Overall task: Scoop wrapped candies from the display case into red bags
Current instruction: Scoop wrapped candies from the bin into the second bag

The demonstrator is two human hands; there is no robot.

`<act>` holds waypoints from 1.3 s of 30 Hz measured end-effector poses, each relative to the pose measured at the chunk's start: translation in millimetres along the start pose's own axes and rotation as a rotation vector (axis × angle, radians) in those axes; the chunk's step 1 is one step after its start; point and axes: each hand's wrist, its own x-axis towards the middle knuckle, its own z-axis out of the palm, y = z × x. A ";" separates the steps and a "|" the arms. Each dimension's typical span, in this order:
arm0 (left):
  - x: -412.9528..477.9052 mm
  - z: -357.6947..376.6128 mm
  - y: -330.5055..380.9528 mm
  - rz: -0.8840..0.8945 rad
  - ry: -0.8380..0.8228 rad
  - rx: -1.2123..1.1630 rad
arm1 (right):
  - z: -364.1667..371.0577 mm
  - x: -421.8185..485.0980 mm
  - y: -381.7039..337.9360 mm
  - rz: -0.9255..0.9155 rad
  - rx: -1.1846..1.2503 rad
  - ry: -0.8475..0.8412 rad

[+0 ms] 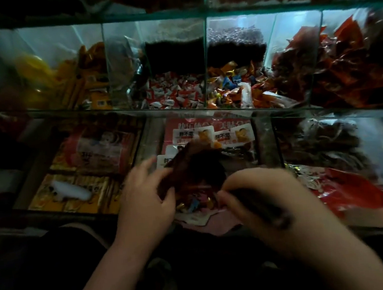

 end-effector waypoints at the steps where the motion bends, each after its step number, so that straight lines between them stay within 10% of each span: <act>1: -0.6 1.6 -1.9 -0.041 -0.065 -0.060 | 8.7 4.4 -0.5 0.023 -0.002 -0.108; 16: -14.7 9.5 6.4 -0.282 -0.266 -0.367 | 49.1 16.9 9.2 0.175 0.314 -0.218; 31: -22.5 6.3 -1.3 -0.323 -0.176 -0.672 | 41.8 18.5 -19.0 0.794 0.751 0.361; 39: -23.4 12.9 -8.5 -0.313 -0.152 -0.697 | 51.2 8.4 -22.8 0.804 0.689 0.181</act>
